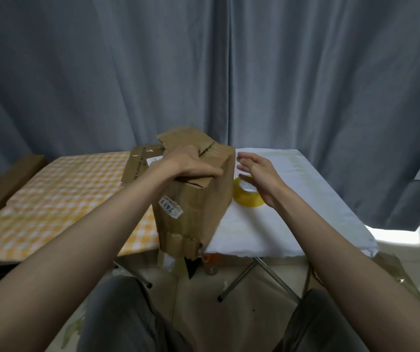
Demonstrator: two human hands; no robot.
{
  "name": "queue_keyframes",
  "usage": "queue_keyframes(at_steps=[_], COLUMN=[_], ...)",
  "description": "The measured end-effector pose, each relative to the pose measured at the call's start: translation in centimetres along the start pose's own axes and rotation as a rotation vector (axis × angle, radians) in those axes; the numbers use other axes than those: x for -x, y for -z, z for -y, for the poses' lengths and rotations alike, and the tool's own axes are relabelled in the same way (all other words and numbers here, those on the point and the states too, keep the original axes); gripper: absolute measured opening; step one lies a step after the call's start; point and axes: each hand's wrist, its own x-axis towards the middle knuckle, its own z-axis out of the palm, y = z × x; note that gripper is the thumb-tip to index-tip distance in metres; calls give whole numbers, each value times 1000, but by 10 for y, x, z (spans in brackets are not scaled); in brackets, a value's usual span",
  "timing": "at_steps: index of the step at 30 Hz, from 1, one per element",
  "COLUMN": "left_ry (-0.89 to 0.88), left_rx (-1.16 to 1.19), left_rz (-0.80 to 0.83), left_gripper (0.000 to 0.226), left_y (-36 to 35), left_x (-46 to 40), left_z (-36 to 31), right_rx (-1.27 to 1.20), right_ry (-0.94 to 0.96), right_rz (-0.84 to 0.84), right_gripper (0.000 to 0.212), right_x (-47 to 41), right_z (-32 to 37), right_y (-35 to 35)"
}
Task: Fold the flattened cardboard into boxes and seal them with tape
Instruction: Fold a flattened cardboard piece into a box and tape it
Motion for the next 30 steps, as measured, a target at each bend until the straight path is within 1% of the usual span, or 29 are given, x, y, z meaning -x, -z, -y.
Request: queue_keyframes(at_steps=[1,3,4,6,8,11,13,14,16,18,19,20,22,24,25,27,30], left_ry=[-43,-157,-220,-318,-365,-378,-326,-263,-73,81,114,123,139,211,240,263,228], left_rx=[-8,-21,-34,-87,-135,-130,-133,-128,-77,60,171,302,568,806,884,955,985], left_rz=[17,68,91,84,68,68,44,33,-2,-52,-78,-115,-226,-311,-348,-387,-342], left_gripper=[111,119,120,119,117,111,111,116,129,137,138,136,125,111,103,84,60], left_y=[5,11,13,8,-2,-14,-17,-18,-20,-28,-33,-39,-50,-51,-50,-45,-46], left_x=[0,2,4,5,4,2,4,7,20,31,34,36,32,25,21,9,-7], left_z=[5,17,22,31,40,56,66,70,78,88,93,96,96,88,85,82,72], right_rx=[22,42,56,151,315,530,631,651,640,571,522,471,386,326,296,259,301], right_ry=[28,60,66,79,80,103,127,128,110,86,78,63,37,-7,-35,-46,-31], right_rz=[-37,-75,-73,-40,15,80,86,67,38,36,41,41,31,50,60,29,-73], right_gripper=[28,44,47,43,41,46,46,45,38,27,27,30,38,33,30,32,48], right_x=[-4,-13,-18,-26,-32,-40,-45,-46,-46,-46,-47,-48,-50,-49,-46,-41,-43], right_z=[3,11,15,21,20,12,6,5,4,2,0,0,-1,-1,1,7,13], right_y=[0,0,-1,-5,-10,-20,-26,-27,-30,-31,-32,-33,-34,-32,-30,-20,0])
